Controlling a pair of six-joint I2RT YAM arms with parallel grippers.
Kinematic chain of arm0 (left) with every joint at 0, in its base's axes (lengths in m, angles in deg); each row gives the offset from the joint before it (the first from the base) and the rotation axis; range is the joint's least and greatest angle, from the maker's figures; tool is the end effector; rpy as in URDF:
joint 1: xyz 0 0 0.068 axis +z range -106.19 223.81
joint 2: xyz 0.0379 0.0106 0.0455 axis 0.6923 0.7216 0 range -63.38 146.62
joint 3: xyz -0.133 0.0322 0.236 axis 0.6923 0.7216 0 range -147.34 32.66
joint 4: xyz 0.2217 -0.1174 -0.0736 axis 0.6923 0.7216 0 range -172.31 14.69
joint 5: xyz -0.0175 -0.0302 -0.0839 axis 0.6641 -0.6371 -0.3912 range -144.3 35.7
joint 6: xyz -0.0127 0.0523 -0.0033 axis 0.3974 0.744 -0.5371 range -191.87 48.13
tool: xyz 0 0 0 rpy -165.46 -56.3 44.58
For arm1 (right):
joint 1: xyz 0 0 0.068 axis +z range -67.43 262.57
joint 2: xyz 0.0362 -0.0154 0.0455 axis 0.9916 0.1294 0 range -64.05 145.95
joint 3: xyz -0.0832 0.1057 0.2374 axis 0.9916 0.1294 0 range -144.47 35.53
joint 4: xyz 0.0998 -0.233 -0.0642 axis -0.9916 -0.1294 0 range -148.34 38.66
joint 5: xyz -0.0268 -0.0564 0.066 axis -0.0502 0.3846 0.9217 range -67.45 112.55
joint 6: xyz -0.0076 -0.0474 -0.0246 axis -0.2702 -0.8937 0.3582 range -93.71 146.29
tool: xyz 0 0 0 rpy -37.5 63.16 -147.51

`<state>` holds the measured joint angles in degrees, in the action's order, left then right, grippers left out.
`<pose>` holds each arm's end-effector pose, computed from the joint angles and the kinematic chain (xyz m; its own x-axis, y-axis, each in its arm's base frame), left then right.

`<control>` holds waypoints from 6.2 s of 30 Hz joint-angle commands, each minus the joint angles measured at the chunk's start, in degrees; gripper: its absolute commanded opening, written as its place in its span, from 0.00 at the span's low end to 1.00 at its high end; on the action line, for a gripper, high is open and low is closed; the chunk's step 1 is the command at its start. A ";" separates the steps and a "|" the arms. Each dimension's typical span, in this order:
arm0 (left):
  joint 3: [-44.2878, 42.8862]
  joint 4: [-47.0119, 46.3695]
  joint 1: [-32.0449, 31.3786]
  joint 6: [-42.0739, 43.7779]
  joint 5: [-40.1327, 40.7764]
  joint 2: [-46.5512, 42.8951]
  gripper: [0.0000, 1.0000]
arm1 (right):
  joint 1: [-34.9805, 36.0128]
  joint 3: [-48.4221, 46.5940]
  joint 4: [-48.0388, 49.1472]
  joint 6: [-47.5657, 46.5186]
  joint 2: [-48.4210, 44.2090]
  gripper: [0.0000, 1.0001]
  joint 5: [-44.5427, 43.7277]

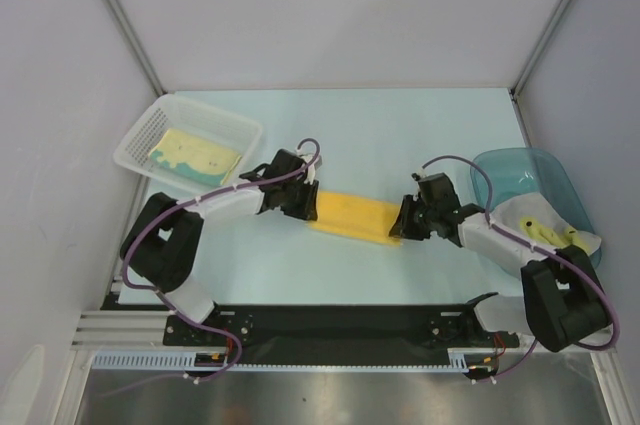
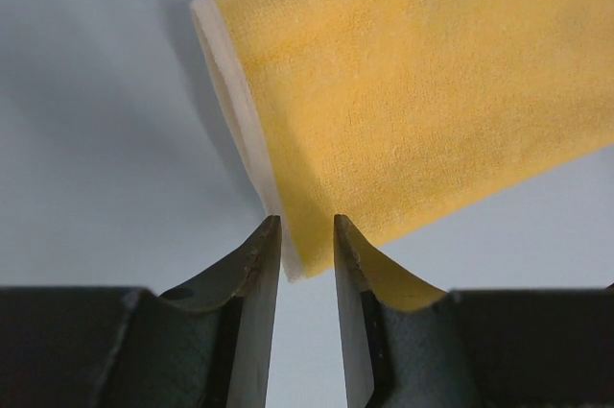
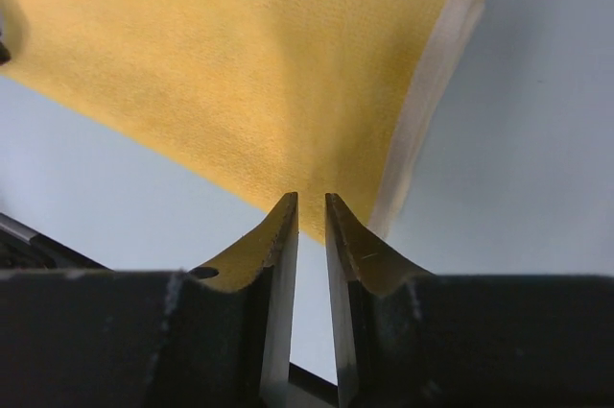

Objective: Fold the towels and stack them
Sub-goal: Fold the towel, then neatly place the folded towel into the bin

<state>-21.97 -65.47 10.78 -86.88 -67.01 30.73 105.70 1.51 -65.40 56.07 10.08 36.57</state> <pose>0.2694 -0.1846 0.1768 -0.8380 0.2436 -0.4882 0.4318 0.8431 -0.3206 0.2148 0.1012 0.1676 -0.9012 0.1391 -0.4106 -0.0737 0.8842 0.4613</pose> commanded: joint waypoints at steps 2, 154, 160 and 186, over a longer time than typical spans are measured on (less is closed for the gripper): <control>-3.37 -0.14 -0.10 -0.46 3.65 -0.42 0.34 | -0.11 -2.46 1.32 0.28 -3.46 0.22 2.22; -39.67 10.32 32.68 39.35 48.40 13.29 0.00 | -8.55 -7.64 5.01 -8.07 2.87 1.00 13.05; -41.43 9.26 36.63 41.46 42.33 17.77 0.00 | -8.55 -7.03 4.14 -8.51 2.16 1.00 12.44; -63.58 20.50 36.82 23.55 43.59 27.73 0.80 | -5.56 -16.59 -3.33 -6.93 3.41 1.00 0.34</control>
<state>-82.80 -50.17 50.75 -53.55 -18.96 66.00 98.84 -9.48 -66.45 48.31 18.30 43.74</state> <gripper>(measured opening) 0.786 0.995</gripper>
